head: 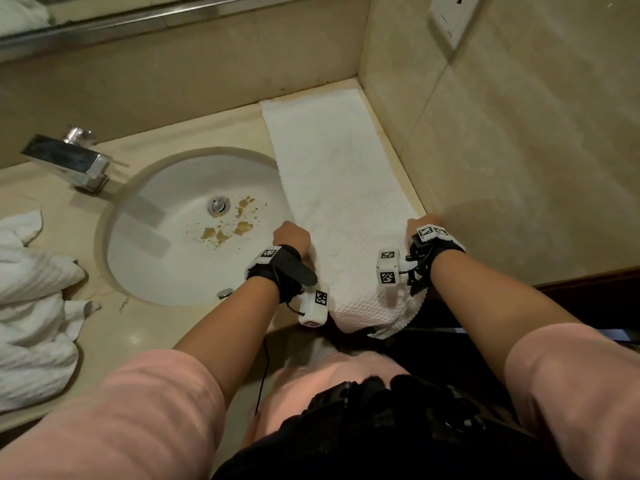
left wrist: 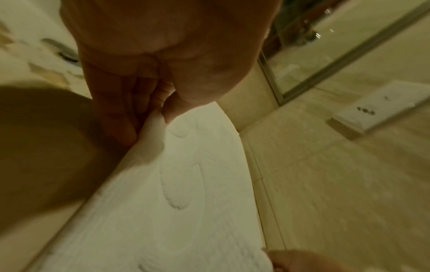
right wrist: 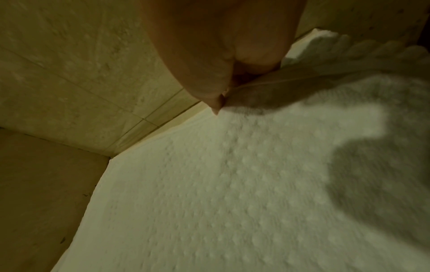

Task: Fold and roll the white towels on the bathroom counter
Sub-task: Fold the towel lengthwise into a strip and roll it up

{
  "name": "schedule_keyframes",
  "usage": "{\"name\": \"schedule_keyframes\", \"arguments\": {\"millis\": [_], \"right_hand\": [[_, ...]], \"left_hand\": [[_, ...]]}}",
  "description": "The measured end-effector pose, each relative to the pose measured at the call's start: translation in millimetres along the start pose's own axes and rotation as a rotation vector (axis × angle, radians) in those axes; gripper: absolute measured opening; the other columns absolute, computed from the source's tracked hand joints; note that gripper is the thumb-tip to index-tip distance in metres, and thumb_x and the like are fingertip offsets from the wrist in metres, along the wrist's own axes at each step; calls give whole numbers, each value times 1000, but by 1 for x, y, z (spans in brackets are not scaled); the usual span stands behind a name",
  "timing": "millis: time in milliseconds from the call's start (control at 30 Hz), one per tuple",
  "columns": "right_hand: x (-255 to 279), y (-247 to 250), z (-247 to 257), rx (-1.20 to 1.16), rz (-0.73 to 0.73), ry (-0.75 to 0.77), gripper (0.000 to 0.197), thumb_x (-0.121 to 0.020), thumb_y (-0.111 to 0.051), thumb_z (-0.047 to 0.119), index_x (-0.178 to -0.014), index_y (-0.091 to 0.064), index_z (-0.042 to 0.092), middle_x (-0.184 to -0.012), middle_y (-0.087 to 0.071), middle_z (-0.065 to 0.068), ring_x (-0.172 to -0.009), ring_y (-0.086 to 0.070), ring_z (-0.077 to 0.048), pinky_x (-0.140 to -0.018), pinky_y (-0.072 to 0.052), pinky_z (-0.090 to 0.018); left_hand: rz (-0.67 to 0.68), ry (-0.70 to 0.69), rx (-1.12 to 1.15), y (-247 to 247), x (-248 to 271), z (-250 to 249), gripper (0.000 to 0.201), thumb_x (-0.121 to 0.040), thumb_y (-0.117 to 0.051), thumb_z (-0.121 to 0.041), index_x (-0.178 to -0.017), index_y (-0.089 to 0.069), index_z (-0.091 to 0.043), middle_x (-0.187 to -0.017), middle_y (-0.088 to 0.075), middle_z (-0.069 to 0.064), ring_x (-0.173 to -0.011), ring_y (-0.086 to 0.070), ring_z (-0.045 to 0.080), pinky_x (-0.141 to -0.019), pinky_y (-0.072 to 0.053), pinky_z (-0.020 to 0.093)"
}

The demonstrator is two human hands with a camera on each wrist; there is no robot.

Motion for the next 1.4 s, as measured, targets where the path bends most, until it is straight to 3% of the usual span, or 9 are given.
{"name": "schedule_keyframes", "arguments": {"millis": [100, 200, 300, 567, 867, 967, 1100, 1267, 1400], "right_hand": [[5, 0, 4, 133, 32, 5, 7, -90, -51, 7, -83, -55, 5, -91, -55, -10, -92, -60, -30, -85, -50, -32], [10, 1, 14, 207, -27, 4, 29, -92, -52, 17, -63, -47, 15, -71, -50, 1, -78, -56, -20, -75, -45, -22], [4, -4, 17, 149, -61, 23, 20, -93, -51, 23, -73, -54, 19, -77, -55, 4, -79, -58, -17, -75, -45, -22], [5, -7, 9, 67, -24, -50, 19, -92, -56, 22, -103, -67, 12, -106, -65, -4, -102, -64, -21, -87, -50, -28], [-21, -7, 6, -472, -226, -200, 22, -97, -45, 26, -103, -56, 8, -102, -60, -16, -101, -61, -32, -79, -44, -33], [-34, 1, 10, -633, -318, -103, 18, -93, -51, 30, -84, -48, 15, -81, -50, -9, -76, -52, -28, -73, -40, -32], [-43, 18, 16, -690, -263, -11, 16, -96, -47, 19, -82, -54, 19, -90, -59, -10, -91, -55, -29, -77, -39, -28], [-49, 16, 24, -262, -287, 32, 31, -99, -39, 18, -126, -56, 16, -128, -56, -3, -119, -52, -21, -94, -41, -26], [-59, 16, 15, -642, -360, -97, 34, -95, -47, 12, -126, -53, 0, -128, -53, -20, -118, -53, -35, -78, -44, -27]], "left_hand": [[-6, 13, 34, 0, 1, 6, 27, -96, -45, -15, -110, -58, 4, -116, -62, 20, -105, -60, 34, -71, -42, 30], [-16, 0, 65, -1, 1, 6, 22, -95, -49, -19, -84, -56, -1, -110, -64, 19, -94, -62, 34, -67, -43, 29], [-4, -1, 70, -3, -1, 10, 31, -94, -50, -24, -70, -49, -5, -104, -66, 19, -78, -56, 29, -65, -42, 29], [21, -34, 34, -4, 1, 12, 41, -92, -53, -37, -105, -64, 1, -102, -69, 17, -91, -64, 33, -67, -45, 30], [23, -48, -20, -5, 4, 12, 42, -91, -55, -39, -104, -64, 0, -103, -69, 16, -92, -65, 33, -76, -52, 34], [15, -57, -57, -8, 0, 14, 44, -91, -56, -40, -105, -64, 1, -105, -68, 17, -93, -64, 33, -72, -48, 33], [-16, -82, -107, -11, -1, 13, 41, -92, -55, -37, -105, -63, 1, -108, -65, 18, -97, -61, 34, -69, -42, 32], [-28, -95, -143, -11, -1, 12, 40, -92, -56, -36, -105, -63, 1, -110, -65, 18, -99, -61, 34, -70, -41, 32], [-22, -90, -154, -13, -2, 13, 40, -91, -58, -37, -105, -64, 0, -108, -66, 18, -98, -62, 34, -70, -42, 32]]}}
Point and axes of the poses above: each hand's wrist, its own x-axis away from the middle knuckle, its own y-axis out of the back of the hand, z = x × y, the point moved 3 cm from there along -x, towards the middle knuckle
